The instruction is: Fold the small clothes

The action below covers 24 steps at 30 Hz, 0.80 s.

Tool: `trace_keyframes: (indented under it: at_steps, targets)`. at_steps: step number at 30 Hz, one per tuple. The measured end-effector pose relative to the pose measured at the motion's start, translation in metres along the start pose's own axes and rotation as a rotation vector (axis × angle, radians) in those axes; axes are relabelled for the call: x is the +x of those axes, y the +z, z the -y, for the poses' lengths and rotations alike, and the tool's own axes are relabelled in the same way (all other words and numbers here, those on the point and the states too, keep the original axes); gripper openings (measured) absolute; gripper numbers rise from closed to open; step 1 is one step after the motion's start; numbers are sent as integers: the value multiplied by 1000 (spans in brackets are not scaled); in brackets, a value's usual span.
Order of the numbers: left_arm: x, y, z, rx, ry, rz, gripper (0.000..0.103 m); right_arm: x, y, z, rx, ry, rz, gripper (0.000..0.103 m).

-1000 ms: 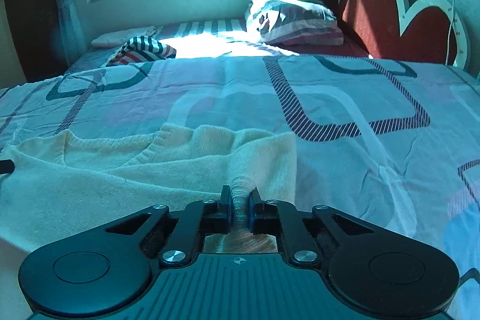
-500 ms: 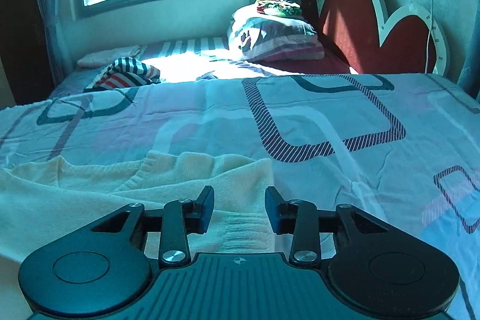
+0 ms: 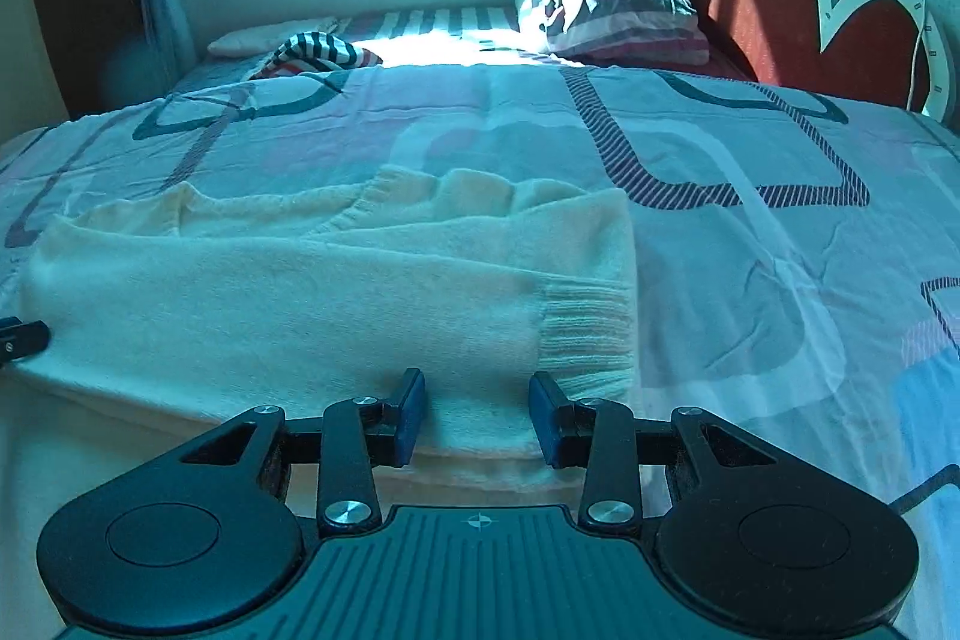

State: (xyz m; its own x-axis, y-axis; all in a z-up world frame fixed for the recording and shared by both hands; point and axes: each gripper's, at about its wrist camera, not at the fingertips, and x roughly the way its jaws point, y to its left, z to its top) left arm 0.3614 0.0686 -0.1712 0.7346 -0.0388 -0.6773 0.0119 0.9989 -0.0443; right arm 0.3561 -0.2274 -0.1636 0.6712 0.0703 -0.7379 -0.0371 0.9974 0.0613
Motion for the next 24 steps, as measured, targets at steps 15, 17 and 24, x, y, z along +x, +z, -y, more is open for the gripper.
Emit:
trace_keyframes:
  at_steps: [15,17,24]
  targets:
    - [-17,5,8,-24,28,-47,40,-27,-3,-7,27,5,1,37]
    - [-25,7,10,-31,22,-39,41,-38,-4,-12,23,32,6,37]
    - [-47,7,43,-5,-36,-25,49,-55,-13,-43,-9,130,-2,37]
